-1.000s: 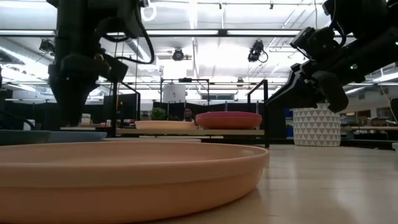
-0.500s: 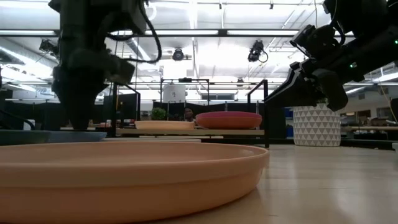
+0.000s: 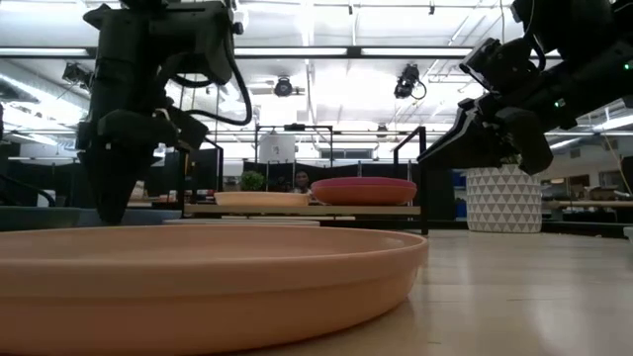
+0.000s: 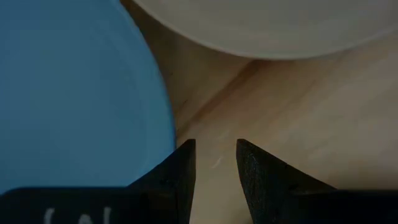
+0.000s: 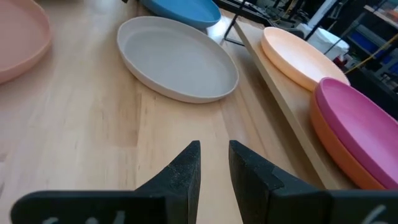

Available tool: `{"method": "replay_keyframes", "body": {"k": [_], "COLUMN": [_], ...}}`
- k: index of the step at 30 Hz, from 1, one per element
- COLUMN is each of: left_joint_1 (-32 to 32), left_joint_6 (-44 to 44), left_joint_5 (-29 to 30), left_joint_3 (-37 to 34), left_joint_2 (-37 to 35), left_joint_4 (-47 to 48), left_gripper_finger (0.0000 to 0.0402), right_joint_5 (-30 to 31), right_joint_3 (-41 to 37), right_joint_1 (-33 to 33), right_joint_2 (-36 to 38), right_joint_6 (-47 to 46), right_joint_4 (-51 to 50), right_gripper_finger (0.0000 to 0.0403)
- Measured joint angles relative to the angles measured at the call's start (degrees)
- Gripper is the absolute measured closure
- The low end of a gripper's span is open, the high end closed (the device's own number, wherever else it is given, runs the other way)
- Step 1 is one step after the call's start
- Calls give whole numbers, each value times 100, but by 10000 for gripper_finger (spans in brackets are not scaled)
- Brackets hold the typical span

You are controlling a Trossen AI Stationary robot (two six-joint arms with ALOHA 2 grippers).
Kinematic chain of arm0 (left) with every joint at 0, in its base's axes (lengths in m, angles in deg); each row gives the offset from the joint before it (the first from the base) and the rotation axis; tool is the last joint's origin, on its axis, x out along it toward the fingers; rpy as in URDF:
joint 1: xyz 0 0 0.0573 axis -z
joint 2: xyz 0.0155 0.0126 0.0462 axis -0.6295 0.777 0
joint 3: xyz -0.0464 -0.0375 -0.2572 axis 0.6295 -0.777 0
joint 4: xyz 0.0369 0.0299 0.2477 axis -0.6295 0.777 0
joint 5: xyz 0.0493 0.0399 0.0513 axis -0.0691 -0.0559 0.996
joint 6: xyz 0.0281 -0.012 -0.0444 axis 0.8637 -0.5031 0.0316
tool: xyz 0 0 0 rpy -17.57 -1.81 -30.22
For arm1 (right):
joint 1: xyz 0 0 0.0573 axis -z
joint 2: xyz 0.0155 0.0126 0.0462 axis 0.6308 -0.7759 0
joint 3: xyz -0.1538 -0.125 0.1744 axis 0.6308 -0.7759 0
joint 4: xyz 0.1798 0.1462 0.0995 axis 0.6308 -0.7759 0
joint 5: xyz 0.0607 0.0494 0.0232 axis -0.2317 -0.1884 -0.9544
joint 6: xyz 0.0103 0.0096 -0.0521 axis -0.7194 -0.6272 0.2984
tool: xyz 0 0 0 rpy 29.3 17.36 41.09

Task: Place and stack plates onto a shelf
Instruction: Stack the blue plate on top of the pink plate on the shelf

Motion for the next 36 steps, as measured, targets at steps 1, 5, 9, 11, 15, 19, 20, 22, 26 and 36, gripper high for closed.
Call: {"method": "replay_keyframes", "body": {"k": [1,5,9,11,15,19,20,22,26,36], "left_joint_1": [0,9,62,81,72,37,37,39,7,-170], "left_joint_6": [64,333,350,322,320,309,309,311,473,1030], "left_joint_5": [-121,-94,646,832,897,845,834,820,848,630], "left_joint_3": [48,527,917,921,663,257,182,81,-54,-154], "left_joint_2": [0,-2,-9,-9,-7,-7,-7,-7,-7,-2], "left_joint_4": [18,234,963,1155,1087,712,612,570,578,560], "left_gripper_finger": [279,279,279,279,279,279,279,279,280,383], "right_joint_5": [-34,-41,-84,-107,-185,-187,-189,-189,-187,-187], "right_joint_3": [0,1,0,0,0,-3,-18,-65,-152,-227], "right_joint_1": [-2,9,11,9,3,3,3,3,3,3], "right_joint_2": [0,0,0,0,0,0,0,0,0,0], "right_joint_6": [0,0,-71,-99,-111,-225,-251,-310,-342,-345], "right_joint_4": [0,0,-1,-7,-9,-51,-39,-40,107,254], "right_gripper_finger": [313,313,313,313,313,313,313,313,313,313]}}
